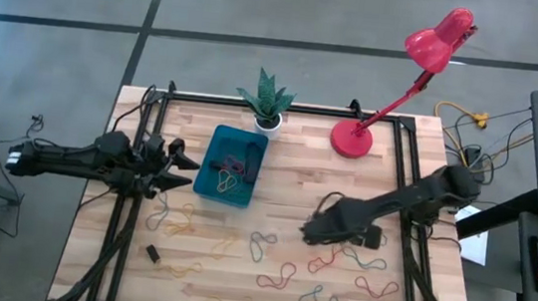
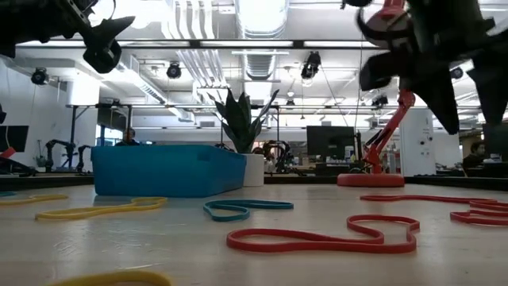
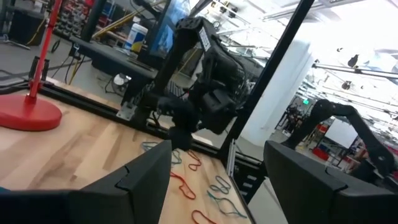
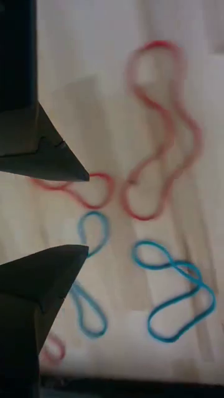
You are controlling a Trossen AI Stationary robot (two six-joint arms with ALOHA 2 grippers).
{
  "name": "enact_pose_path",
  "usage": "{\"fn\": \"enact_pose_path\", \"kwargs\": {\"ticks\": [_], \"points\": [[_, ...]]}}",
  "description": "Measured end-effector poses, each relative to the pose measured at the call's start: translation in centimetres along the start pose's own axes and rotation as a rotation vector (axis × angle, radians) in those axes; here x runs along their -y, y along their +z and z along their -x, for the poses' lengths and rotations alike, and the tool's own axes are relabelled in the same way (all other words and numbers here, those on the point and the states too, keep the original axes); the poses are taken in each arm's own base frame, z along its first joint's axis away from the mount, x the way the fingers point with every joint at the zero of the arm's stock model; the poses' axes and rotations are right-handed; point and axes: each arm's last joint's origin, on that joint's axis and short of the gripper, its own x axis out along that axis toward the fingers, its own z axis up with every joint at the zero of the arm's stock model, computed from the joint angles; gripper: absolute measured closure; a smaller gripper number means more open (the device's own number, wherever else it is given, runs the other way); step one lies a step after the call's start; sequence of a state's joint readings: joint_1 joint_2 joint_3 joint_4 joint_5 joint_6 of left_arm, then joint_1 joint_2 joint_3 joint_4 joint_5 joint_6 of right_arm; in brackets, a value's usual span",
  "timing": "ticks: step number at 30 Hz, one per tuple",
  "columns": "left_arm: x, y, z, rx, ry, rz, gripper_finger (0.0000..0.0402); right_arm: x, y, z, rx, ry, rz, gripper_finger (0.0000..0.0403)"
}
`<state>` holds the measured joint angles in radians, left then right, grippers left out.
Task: Pick and place rubber bands into bin
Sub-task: Put the blue rubber band into the blue bin
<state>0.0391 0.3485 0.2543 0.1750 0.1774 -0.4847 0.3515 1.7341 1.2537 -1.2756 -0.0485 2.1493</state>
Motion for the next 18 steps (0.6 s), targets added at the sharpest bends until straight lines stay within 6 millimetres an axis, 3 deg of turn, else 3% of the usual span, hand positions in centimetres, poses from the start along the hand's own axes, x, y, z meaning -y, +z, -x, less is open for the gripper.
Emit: {"fn": "enact_pose_path", "kwargs": {"ticks": [9,18], "points": [[0.1,0.3,0.1,0.025,0.008,-0.025,0.0162,2.8,3.1,-6.2,-0.004,-0.053,-0.209,0.0239],[0.3,0.5,0.6,0.063,0.014,-0.037,0.0162,3.7,4.9,-8.7,0.014,-0.1,-0.279,0.0241]]}}
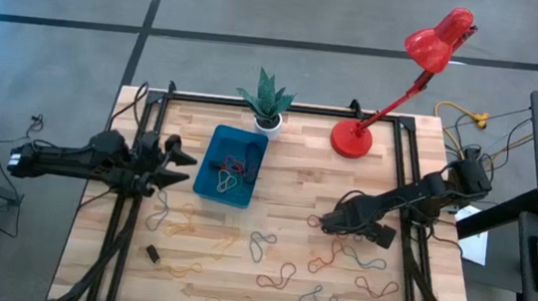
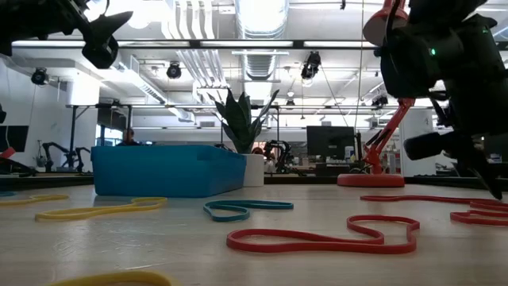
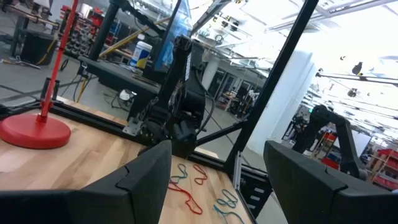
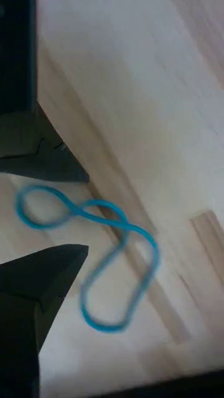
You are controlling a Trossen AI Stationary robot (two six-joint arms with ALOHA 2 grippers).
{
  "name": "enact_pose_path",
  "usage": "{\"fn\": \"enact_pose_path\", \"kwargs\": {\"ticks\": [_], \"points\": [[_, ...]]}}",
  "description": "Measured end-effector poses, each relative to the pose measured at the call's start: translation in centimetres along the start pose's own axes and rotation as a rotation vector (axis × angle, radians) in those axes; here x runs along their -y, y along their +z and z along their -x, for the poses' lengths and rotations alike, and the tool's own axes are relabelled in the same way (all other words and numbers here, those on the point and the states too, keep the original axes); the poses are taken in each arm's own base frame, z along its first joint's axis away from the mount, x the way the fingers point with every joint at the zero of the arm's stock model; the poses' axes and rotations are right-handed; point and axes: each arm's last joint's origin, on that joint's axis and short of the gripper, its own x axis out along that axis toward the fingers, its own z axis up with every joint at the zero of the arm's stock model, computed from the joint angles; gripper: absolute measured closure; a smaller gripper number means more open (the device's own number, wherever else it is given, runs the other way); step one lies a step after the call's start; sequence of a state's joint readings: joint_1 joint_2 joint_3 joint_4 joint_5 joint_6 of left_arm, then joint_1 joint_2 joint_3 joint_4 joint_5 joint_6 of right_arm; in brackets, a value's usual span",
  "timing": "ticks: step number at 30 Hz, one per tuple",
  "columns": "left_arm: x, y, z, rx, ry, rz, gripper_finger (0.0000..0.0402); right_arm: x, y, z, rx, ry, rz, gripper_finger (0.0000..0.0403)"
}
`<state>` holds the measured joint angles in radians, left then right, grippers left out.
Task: Pick and place rubber bands into bin
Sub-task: Put the blue rubber band into the blue bin
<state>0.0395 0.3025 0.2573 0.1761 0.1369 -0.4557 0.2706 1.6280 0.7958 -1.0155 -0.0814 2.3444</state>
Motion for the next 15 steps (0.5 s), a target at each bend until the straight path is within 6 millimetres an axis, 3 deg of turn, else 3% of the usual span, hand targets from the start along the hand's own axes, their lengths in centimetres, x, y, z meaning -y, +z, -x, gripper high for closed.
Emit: {"fn": "enact_pose_path", "kwargs": {"ticks": [7,15], "points": [[-0.1,0.0,0.0,0.007,0.016,0.0,0.0162,0.3,0.7,-1.1,0.027,-0.004,-0.004,0.0276],[-0.1,0.0,0.0,0.008,0.019,0.001,0.0162,0.2,1.1,-1.8,0.086,0.043,0.012,0.0379]]}}
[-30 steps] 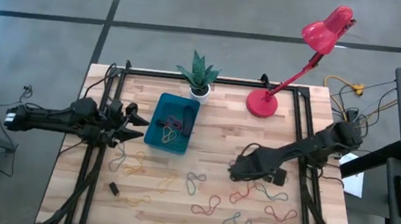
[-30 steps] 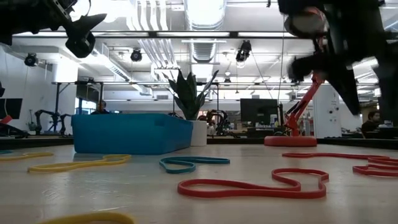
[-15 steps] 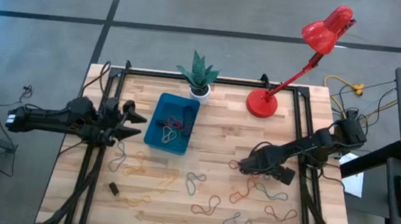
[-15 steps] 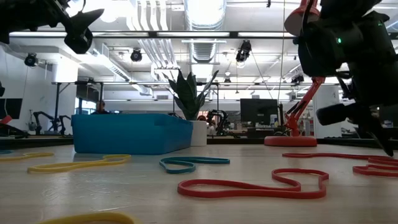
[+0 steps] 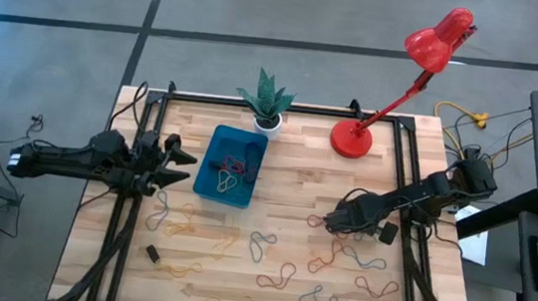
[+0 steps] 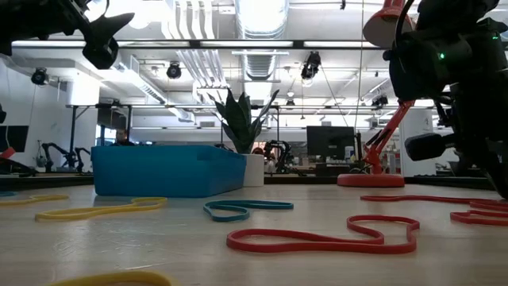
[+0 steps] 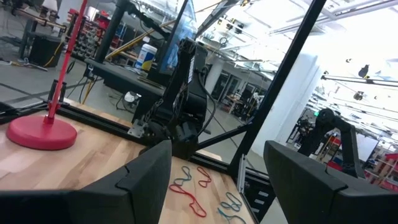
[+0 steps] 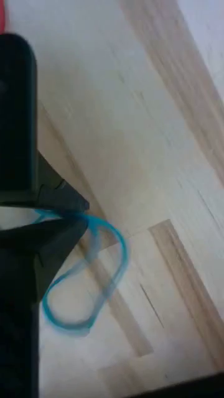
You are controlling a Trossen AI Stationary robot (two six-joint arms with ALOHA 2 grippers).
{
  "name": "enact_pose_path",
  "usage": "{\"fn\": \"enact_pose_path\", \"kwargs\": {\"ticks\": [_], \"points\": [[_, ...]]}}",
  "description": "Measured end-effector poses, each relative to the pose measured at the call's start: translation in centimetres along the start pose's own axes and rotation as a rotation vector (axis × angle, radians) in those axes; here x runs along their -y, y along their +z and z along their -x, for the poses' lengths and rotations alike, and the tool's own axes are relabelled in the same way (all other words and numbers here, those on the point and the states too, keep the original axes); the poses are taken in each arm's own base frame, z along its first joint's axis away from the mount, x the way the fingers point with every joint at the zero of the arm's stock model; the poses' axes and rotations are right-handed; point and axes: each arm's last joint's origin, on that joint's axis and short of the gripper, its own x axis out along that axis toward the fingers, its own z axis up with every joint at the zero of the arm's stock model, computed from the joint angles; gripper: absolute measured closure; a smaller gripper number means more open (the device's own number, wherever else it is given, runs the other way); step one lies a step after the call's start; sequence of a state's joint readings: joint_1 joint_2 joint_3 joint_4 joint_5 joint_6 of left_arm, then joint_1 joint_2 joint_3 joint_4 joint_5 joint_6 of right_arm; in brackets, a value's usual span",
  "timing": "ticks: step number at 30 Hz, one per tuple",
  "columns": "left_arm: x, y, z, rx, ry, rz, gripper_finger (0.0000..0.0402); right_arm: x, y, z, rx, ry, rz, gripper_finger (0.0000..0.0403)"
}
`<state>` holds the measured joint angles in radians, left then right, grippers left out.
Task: Pick and place rubber bands into bin
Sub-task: Put the blue rubber band into the blue bin
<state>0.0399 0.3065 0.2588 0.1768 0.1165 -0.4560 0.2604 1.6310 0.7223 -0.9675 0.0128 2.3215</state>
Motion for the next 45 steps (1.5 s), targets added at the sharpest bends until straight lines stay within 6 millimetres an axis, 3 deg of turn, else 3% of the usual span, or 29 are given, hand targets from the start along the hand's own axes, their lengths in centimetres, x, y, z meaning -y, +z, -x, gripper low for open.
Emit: {"fn": "enact_pose_path", "kwargs": {"ticks": [8,13,18,24,29,32,35,38,42,45], "points": [[0.0,0.0,0.0,0.004,-0.002,0.007,0.0162,-0.1,0.1,-0.2,0.059,0.061,0.053,0.0394],[0.0,0.0,0.0,0.003,-0.002,0.008,0.0162,-2.6,-0.7,2.4,0.207,0.361,0.139,0.0395],[0.0,0.0,0.0,0.002,-0.001,0.008,0.0162,-5.1,-1.0,7.3,0.331,0.573,0.216,0.0395],[0.0,0.0,0.0,0.0,0.0,0.008,0.0162,-8.0,0.0,14.6,0.46,0.76,0.305,0.0395],[0.0,0.0,0.0,0.002,-0.001,0.008,0.0162,-11.5,1.3,21.3,0.491,1.008,0.435,0.0395],[0.0,0.1,0.0,0.006,-0.003,0.007,0.0162,-14.3,2.0,23.9,0.465,1.153,0.482,0.0395],[0.2,0.4,0.1,0.037,-0.019,0.003,0.0162,-17.9,2.7,24.7,0.43,1.194,0.529,0.0395],[0.6,1.0,0.4,0.077,-0.043,-0.003,0.0162,-21.9,2.6,24.3,0.314,1.219,0.616,0.0394],[0.9,1.6,1.0,0.119,-0.066,-0.009,0.0162,-26.8,0.9,22.9,0.207,1.23,0.736,0.0394],[1.1,1.7,1.5,0.139,-0.086,-0.012,0.0162,-28.8,0.4,21.4,0.188,1.085,0.791,0.0388]]}}
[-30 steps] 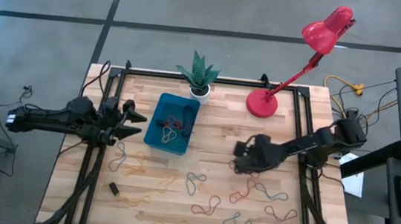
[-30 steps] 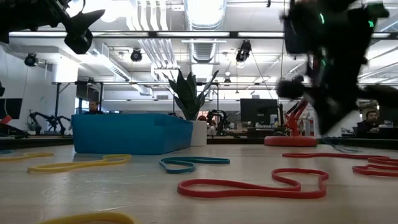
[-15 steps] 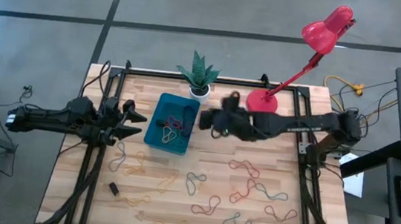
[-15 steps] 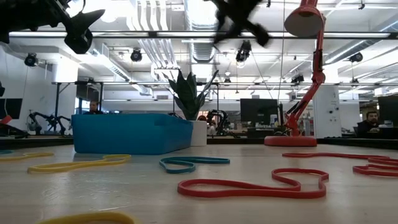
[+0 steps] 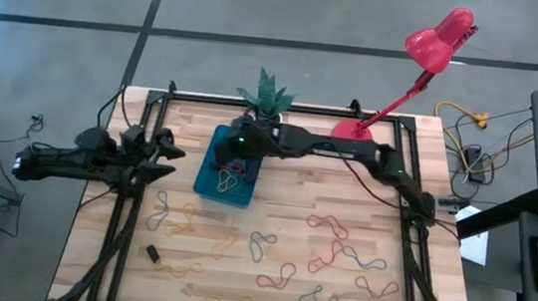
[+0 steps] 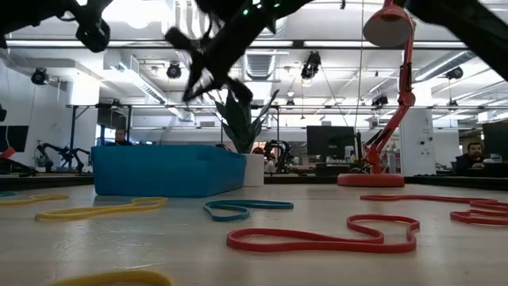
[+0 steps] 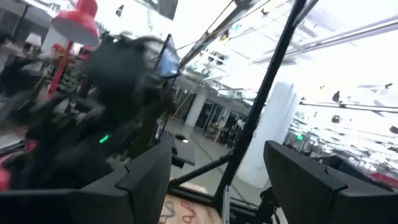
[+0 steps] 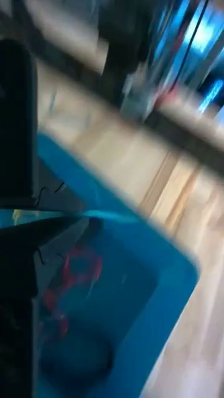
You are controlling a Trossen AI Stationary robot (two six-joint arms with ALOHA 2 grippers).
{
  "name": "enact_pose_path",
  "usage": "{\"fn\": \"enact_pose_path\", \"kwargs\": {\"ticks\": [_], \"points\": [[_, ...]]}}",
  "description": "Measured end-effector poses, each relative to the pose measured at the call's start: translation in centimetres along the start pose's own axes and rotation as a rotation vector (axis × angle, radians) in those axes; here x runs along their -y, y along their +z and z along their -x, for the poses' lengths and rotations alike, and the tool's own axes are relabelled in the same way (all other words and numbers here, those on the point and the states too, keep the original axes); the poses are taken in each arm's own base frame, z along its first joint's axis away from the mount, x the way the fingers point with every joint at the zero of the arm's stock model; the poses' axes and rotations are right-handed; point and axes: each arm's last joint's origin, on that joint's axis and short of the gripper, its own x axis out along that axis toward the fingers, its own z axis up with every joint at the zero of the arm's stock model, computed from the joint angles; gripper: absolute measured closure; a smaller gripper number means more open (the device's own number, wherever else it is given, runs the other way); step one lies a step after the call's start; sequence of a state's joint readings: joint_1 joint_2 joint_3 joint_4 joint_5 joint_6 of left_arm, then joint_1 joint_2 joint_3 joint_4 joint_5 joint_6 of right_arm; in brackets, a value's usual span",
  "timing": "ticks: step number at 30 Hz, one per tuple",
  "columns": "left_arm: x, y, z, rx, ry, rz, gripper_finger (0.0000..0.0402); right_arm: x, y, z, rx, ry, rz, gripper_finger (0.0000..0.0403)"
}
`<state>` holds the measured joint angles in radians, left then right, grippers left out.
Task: Pick and place rubber bands into bin
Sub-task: Put the blue rubber band into the blue bin, then put the orange rubber band into the blue bin
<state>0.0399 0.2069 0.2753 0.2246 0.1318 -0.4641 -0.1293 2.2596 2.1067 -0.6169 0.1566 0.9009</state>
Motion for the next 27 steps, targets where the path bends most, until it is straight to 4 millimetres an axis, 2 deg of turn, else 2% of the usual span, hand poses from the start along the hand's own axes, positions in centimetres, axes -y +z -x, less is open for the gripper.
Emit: {"fn": "enact_pose_path", "kwargs": {"ticks": [5,8,11,16,18,23,27], "points": [[0.5,0.4,0.8,0.024,-0.07,-0.009,0.0162,1.6,-1.2,-1.5,-0.184,-0.291,0.142,0.0345],[0.6,0.5,1.2,0.04,-0.077,-0.016,0.0162,1.3,-2.2,-1.3,-0.233,-0.327,0.234,0.0309],[0.5,0.3,1.4,0.03,-0.072,-0.017,0.0162,0.3,-3.3,0.3,-0.268,-0.335,0.331,0.0272],[0.3,-0.1,1.4,0.007,-0.06,-0.011,0.0162,-0.8,-6.8,4.5,-0.37,-0.504,0.601,0.0225],[0.2,-0.3,1.2,-0.004,-0.055,-0.009,0.0162,-0.9,-8.4,5.8,-0.46,-0.559,0.667,0.0217],[0.0,-0.5,0.8,-0.032,-0.041,-0.004,0.0162,-0.9,-12.2,6.1,-0.658,-0.476,0.634,0.022],[-0.1,-0.7,0.5,-0.048,-0.033,0.003,0.0162,0.7,-15.5,6.7,-0.789,-0.566,0.581,0.0232]]}}
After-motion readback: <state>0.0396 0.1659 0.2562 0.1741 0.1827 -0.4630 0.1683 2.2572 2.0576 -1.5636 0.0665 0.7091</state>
